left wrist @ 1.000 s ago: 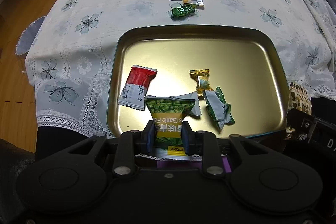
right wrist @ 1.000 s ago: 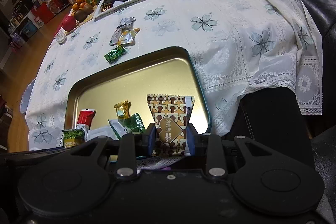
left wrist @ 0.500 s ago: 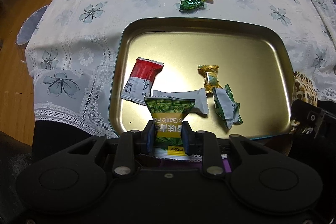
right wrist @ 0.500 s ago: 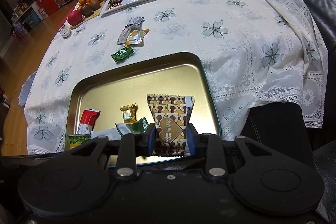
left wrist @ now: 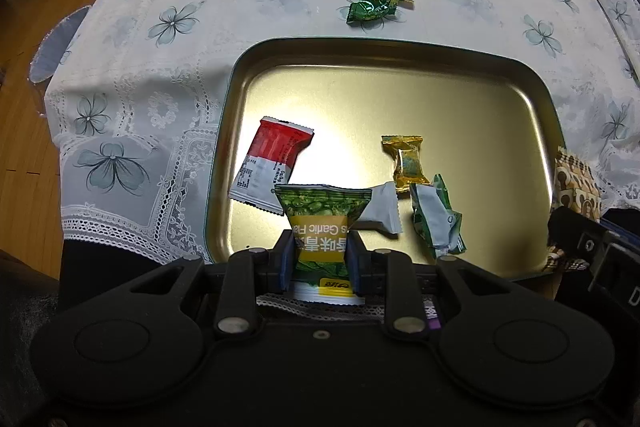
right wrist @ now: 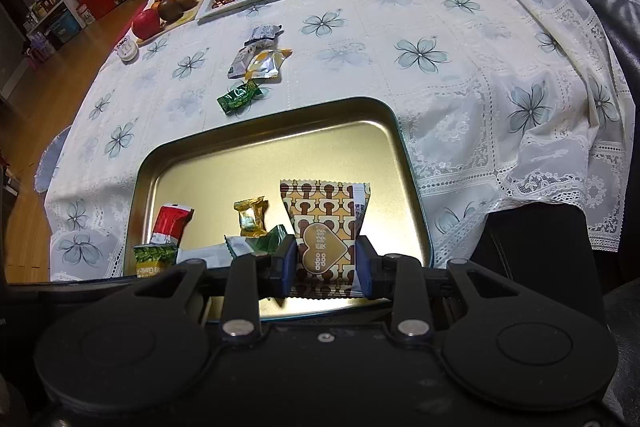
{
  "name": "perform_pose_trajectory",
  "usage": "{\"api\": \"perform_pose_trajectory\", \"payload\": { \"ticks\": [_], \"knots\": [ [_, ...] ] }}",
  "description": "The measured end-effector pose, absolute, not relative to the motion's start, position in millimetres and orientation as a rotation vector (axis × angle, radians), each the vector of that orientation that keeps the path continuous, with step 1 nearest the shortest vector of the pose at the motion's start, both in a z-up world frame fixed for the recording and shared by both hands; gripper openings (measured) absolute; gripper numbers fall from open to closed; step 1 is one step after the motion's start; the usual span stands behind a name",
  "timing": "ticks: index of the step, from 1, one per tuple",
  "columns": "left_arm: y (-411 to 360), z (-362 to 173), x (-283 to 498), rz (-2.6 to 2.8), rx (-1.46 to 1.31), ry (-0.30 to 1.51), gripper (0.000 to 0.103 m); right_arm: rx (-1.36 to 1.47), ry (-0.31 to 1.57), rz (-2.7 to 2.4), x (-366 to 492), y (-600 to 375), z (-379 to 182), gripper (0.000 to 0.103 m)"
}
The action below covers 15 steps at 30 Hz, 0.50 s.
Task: Organize snacks
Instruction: 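Open the right gripper to drop the brown packet onto the tray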
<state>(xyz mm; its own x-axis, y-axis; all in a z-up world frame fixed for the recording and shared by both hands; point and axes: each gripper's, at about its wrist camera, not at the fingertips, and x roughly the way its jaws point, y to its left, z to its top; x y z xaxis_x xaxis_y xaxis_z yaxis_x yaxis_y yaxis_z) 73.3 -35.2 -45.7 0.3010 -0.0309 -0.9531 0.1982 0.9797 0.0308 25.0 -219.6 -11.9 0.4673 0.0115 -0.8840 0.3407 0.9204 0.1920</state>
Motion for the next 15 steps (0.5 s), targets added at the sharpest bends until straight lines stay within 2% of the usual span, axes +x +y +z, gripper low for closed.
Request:
{"api": "perform_pose_trajectory", "payload": {
  "ticks": [11,15],
  "knots": [
    [-36.5,-44.5,74.0,-0.164,0.154,1.246,0.035,0.372,1.061,-0.232,28.9,-221.7,-12.1,0.032],
    [-37.9,-42.1,73.3,-0.168,0.157,1.232,0.04,0.374,1.051,-0.238,31.3,-222.2,-11.2,0.033]
  ]
}}
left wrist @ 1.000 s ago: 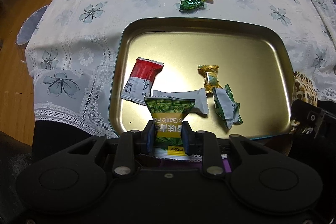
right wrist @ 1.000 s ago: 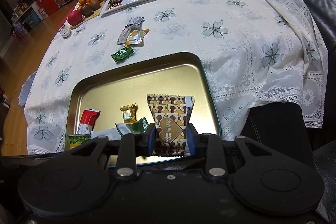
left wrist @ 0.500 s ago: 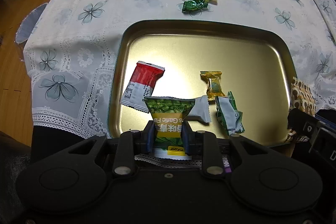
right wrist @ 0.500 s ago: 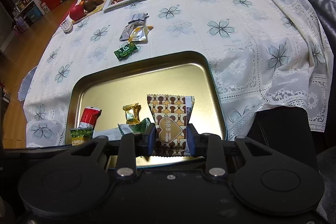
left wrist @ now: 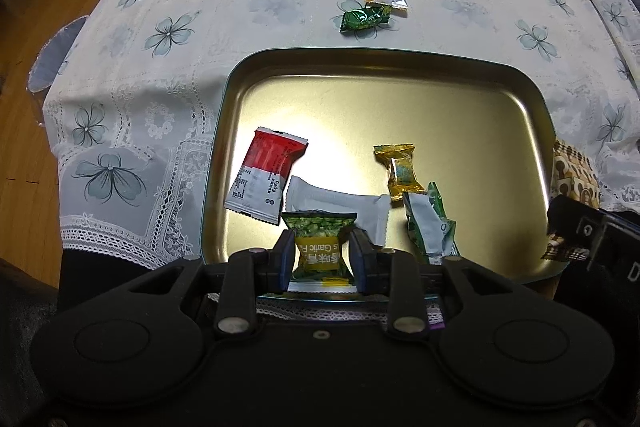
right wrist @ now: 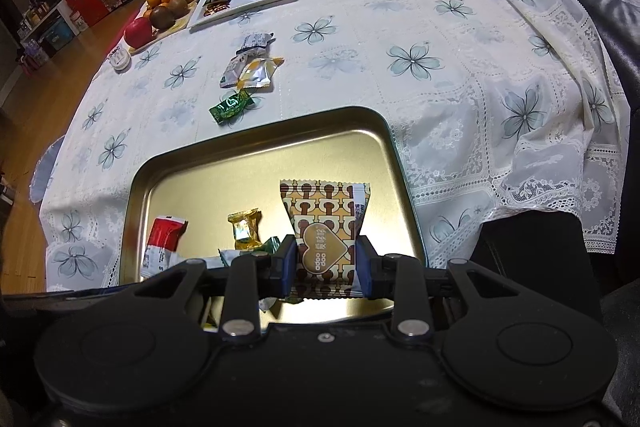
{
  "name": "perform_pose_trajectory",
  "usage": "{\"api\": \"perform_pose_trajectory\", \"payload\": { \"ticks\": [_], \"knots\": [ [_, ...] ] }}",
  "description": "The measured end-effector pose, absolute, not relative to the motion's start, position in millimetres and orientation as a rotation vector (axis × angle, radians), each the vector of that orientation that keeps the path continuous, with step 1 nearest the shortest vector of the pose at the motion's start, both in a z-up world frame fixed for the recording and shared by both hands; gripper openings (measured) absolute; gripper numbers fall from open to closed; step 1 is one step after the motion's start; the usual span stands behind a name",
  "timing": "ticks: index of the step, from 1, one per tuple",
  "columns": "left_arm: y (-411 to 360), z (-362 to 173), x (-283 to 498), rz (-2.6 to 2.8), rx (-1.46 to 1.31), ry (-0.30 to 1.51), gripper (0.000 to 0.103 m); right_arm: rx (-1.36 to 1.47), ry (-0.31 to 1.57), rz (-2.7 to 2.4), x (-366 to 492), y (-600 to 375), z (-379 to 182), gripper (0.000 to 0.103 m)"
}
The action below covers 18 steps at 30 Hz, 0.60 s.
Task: Organize snacks
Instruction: 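Open the right gripper to drop the brown packet onto the tray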
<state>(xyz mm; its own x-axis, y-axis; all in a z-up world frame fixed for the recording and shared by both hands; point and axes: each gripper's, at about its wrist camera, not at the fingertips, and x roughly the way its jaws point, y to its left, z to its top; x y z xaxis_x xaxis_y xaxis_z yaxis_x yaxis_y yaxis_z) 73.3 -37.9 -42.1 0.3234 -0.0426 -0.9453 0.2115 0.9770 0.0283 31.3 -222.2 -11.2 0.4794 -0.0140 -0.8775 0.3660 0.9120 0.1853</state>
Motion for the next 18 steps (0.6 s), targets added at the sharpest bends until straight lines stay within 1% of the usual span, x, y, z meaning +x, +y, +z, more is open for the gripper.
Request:
{"api": "perform_pose_trajectory", "payload": {
  "ticks": [3,4,5,6,18],
  "knots": [
    [-38.2,-42.0,72.6,-0.168,0.158,1.23,0.04,0.39,1.033,-0.24,31.3,-223.5,-10.3,0.034],
    [-38.1,-42.1,72.3,-0.168,0.158,1.231,0.04,0.4,1.031,-0.242,31.1,-224.1,-10.3,0.037],
    [-38.1,-42.3,71.9,-0.169,0.158,1.232,0.04,0.406,1.033,-0.24,30.7,-224.6,-10.6,0.044],
    [-38.3,-42.5,71.5,-0.169,0.159,1.234,0.04,0.405,1.035,-0.239,30.5,-224.0,-10.5,0.045],
    [-34.5,-45.9,67.0,-0.152,0.16,1.252,0.04,0.395,1.078,-0.216,24.3,-216.2,-16.4,0.045]
  ]
}}
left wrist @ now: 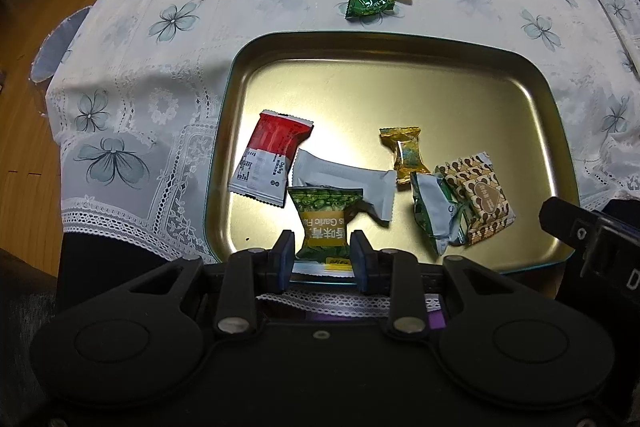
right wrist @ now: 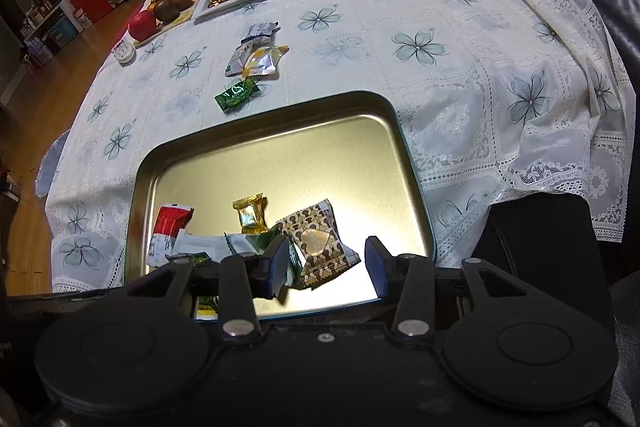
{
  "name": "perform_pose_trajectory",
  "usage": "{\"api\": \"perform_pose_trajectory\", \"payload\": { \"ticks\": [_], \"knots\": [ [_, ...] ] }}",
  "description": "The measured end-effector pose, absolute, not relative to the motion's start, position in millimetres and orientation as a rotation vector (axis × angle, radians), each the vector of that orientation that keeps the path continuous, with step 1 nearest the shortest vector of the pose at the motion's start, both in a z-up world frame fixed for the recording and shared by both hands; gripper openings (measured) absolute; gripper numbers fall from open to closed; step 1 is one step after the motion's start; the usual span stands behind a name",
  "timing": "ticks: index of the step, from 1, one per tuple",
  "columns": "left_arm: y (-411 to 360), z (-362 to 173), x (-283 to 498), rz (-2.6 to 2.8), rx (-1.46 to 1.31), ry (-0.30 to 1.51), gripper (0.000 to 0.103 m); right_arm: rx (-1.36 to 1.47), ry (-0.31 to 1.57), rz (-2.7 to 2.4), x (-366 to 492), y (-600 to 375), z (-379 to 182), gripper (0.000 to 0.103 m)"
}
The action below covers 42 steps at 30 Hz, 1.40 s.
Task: Organize snacks
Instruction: 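Open the right gripper to drop the brown packet onto the tray, then lower the green garlic packet onto the tray and open the left gripper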
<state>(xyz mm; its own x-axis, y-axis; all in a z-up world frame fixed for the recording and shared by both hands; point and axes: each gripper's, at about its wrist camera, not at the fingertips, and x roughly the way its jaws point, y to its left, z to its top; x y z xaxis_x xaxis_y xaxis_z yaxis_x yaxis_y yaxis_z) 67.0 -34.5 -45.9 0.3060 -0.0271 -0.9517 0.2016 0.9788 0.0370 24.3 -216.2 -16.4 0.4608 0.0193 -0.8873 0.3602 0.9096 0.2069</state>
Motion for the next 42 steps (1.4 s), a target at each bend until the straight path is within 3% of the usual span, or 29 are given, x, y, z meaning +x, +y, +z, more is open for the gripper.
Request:
{"api": "perform_pose_trajectory", "payload": {
  "ticks": [42],
  "knots": [
    [-25.7,-43.6,50.4,-0.162,0.158,1.266,0.04,0.316,1.155,-0.16,12.5,-192.3,-26.5,0.045]
  ]
}}
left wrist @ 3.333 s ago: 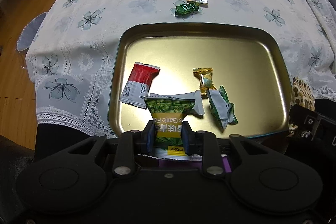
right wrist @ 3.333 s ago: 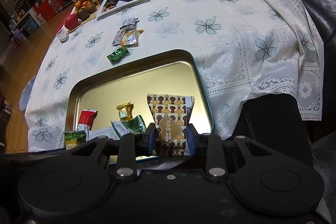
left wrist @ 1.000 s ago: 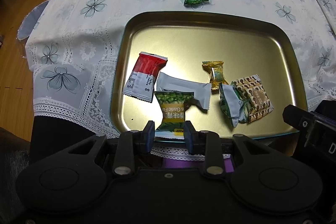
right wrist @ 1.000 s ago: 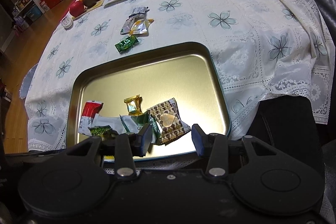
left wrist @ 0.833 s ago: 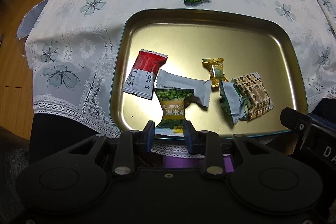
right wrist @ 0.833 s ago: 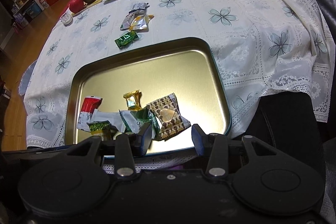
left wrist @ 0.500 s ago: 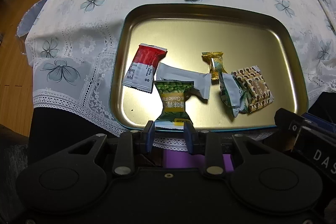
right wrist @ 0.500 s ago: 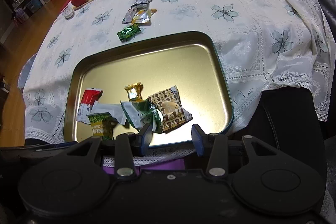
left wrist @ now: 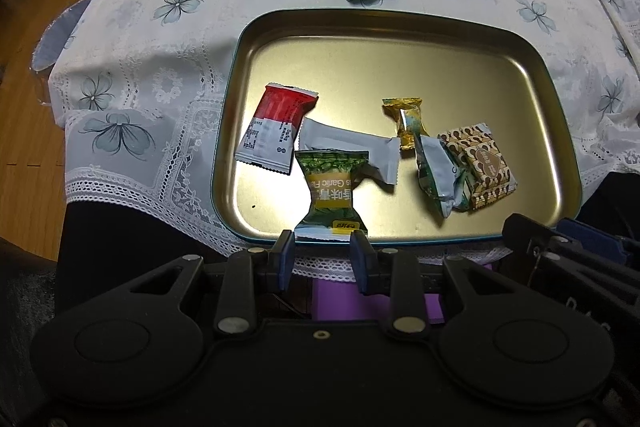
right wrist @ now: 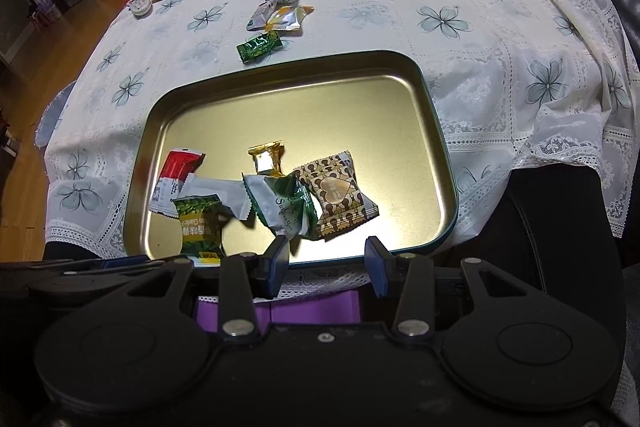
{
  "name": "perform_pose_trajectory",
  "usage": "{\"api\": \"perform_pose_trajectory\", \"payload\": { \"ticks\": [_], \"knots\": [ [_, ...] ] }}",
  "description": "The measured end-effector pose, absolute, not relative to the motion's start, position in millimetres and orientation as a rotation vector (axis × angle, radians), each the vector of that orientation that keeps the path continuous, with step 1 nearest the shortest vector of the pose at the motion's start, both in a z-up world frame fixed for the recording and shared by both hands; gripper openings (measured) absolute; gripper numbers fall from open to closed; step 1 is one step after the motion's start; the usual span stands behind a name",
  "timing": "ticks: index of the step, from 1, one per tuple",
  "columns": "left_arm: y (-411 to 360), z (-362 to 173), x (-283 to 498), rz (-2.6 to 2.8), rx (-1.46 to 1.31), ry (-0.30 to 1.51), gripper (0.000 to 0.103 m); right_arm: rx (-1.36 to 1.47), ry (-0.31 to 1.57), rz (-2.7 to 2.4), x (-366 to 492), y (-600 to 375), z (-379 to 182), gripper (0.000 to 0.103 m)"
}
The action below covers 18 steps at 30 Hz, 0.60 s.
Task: Organize snacks
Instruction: 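Lower the green garlic packet onto the tray and open the left gripper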
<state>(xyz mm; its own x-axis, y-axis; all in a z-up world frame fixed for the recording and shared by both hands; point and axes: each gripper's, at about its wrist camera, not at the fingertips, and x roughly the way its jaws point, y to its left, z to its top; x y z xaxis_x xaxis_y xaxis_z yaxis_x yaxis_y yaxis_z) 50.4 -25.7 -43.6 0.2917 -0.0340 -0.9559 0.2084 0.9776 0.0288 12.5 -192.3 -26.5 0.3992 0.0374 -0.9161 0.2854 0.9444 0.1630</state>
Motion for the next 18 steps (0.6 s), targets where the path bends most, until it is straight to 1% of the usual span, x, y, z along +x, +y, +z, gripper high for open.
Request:
{"api": "perform_pose_trajectory", "payload": {
  "ticks": [18],
  "knots": [
    [-33.3,-43.1,64.3,-0.186,0.161,1.287,0.04,0.364,1.205,-0.165,31.5,-201.4,-37.7,0.045]
  ]
}}
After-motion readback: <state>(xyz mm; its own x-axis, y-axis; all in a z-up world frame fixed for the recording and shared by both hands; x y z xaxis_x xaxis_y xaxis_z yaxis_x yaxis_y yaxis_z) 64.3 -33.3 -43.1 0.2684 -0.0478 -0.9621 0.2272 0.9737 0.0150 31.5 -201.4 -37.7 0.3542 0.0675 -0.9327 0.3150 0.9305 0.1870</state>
